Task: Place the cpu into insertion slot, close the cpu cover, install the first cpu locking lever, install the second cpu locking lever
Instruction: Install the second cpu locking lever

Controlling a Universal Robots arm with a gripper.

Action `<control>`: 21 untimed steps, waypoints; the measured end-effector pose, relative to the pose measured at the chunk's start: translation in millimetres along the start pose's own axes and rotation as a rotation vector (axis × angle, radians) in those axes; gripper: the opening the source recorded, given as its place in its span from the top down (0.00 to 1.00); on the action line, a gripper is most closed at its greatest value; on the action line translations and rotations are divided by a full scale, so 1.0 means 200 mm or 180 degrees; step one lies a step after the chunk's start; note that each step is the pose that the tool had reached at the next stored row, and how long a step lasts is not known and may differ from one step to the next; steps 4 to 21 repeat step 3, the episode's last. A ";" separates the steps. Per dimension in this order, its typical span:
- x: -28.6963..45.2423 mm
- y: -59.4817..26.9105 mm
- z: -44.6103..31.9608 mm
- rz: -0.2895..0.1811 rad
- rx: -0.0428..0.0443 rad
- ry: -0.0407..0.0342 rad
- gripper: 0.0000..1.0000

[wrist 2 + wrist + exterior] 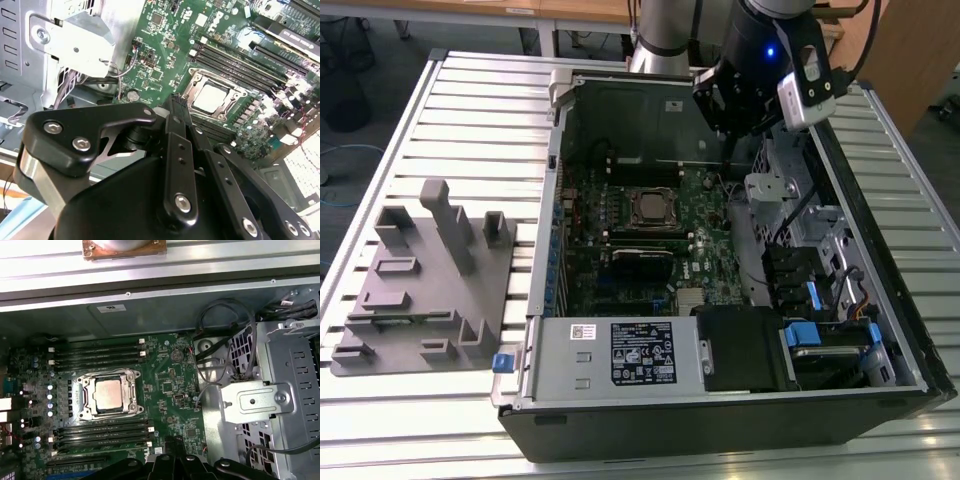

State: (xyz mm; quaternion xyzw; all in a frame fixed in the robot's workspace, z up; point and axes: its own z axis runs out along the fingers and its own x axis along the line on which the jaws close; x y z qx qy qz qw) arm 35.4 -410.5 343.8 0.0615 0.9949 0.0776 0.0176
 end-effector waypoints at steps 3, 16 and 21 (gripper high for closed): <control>0.000 0.000 0.001 0.0000 0.0000 0.0000 0.90; 0.000 0.000 0.001 0.0000 0.0000 0.0000 0.90; 0.000 0.000 0.001 0.0000 0.0000 0.0000 0.90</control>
